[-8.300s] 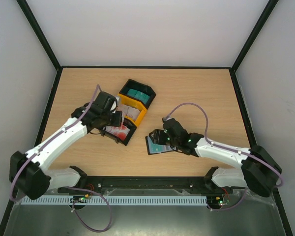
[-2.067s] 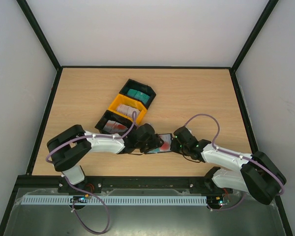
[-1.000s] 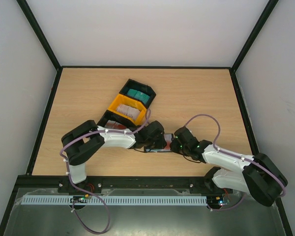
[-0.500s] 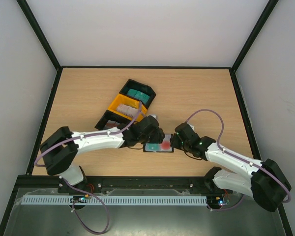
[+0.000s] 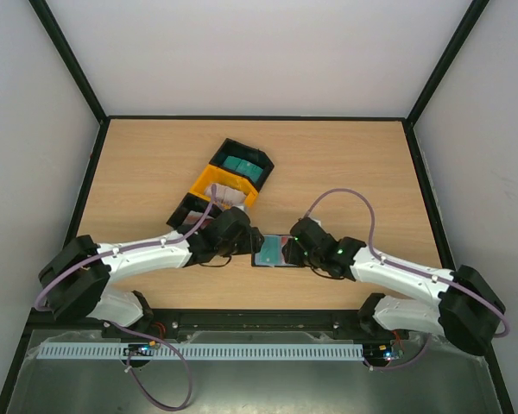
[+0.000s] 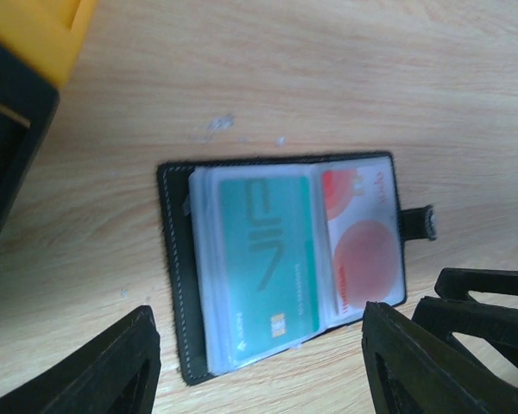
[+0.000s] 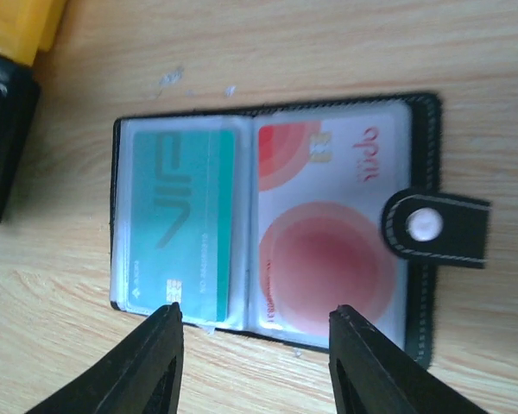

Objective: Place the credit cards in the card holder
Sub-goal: Turn over the card slot in the card holder.

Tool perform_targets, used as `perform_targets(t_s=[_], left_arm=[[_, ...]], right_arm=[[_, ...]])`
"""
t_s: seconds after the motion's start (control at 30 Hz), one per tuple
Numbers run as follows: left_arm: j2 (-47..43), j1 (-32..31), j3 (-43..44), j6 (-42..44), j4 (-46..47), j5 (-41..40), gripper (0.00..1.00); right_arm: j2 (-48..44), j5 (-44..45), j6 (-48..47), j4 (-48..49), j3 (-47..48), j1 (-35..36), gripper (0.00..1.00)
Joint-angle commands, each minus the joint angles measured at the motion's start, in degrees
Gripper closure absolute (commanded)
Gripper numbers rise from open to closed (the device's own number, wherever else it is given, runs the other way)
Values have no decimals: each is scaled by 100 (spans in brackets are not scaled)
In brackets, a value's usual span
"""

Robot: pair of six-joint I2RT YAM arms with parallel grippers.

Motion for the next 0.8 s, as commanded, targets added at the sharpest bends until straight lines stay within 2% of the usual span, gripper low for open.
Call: perform_targets(t_s=[0.0,0.2,0.37,0.63,0.77], left_arm=[[-105,51,-309,-244,428,294,36],[17,69,-477,-323,652,494,43],[178,69,-488,-289,742,634,53],[434,104,-516,-283,801,735,54],[524,112,-503,-227,859,852,67]], right_arm=[[397,-38,-63,181,180,263,56],[776,-226,-75,449,85,365,65],[934,-482,-123,756,21,381,67],[1152,-521,-122,950,-6,383,68],[1290,-548,-138,1062,-43,379,74]])
